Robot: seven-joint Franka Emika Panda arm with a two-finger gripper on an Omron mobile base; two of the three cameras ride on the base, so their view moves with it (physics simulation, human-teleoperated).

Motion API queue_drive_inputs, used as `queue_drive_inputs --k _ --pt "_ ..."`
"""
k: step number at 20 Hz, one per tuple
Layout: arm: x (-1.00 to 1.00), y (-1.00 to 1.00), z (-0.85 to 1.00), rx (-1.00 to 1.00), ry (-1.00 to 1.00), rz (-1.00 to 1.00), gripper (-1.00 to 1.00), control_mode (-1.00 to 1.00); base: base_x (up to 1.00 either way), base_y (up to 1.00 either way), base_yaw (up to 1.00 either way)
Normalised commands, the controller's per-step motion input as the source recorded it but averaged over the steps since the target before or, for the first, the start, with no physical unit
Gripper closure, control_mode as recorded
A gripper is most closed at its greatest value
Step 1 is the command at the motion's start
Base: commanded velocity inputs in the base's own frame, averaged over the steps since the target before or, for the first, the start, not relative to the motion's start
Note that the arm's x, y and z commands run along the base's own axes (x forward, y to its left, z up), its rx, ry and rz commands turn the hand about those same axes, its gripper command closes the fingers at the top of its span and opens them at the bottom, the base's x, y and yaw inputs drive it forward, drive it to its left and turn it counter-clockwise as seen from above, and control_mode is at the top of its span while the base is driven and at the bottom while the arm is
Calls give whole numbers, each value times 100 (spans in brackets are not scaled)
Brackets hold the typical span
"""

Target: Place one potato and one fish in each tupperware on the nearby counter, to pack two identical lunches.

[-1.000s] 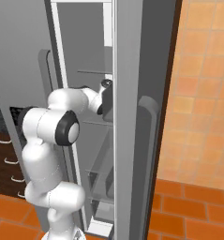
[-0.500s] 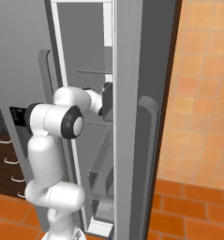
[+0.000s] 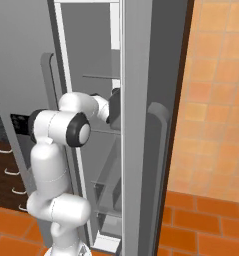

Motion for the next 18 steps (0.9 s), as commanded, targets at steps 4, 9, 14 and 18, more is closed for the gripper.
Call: queue_drive_inputs --k 4,9,14,18 --pt "-80 -5 13 1 0 1 100 -100 0 0 0" --pt "-95 0 25 0 10 13 100 -100 0 0 0" --pt "-100 0 10 -1 0 15 100 -100 0 0 0" --pt "-100 9 65 0 5 10 100 -100 0 0 0"
